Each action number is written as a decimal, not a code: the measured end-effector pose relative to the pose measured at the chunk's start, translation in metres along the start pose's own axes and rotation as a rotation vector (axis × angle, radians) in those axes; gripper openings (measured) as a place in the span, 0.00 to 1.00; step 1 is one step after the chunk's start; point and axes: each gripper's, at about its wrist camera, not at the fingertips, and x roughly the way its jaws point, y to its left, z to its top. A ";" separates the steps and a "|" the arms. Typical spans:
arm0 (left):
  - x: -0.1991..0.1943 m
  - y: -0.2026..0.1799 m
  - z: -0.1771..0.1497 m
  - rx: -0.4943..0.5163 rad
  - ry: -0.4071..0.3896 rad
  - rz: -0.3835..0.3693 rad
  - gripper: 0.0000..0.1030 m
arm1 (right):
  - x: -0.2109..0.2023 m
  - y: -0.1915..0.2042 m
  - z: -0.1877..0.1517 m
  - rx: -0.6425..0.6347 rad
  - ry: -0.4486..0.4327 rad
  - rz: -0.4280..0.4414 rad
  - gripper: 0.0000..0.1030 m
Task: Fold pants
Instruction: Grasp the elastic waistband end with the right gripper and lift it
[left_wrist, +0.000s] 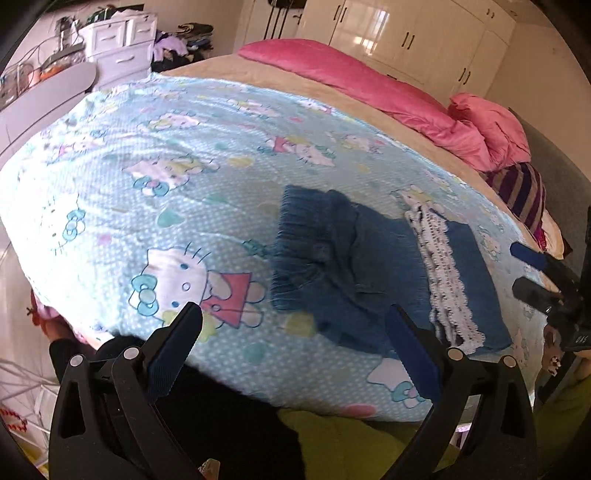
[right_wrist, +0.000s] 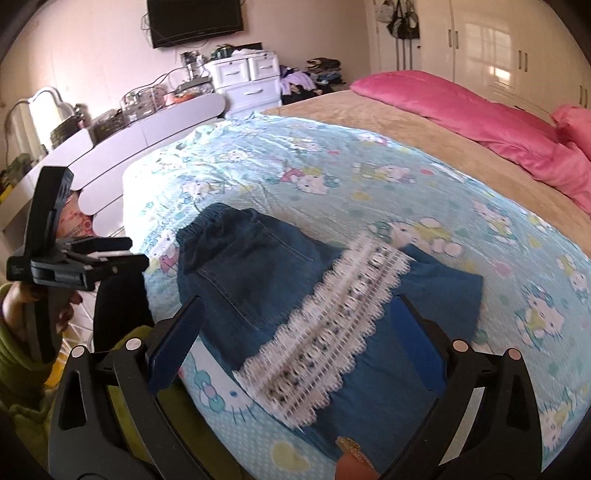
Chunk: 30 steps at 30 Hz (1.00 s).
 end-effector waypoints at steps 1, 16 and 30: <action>0.003 0.003 -0.001 -0.007 0.010 0.000 0.96 | 0.004 0.002 0.003 -0.006 0.005 0.008 0.91; 0.044 0.008 -0.010 -0.085 0.068 -0.135 0.94 | 0.071 0.023 0.053 -0.114 0.105 0.116 0.91; 0.070 0.003 -0.012 -0.139 0.093 -0.231 0.60 | 0.154 0.050 0.085 -0.239 0.272 0.224 0.91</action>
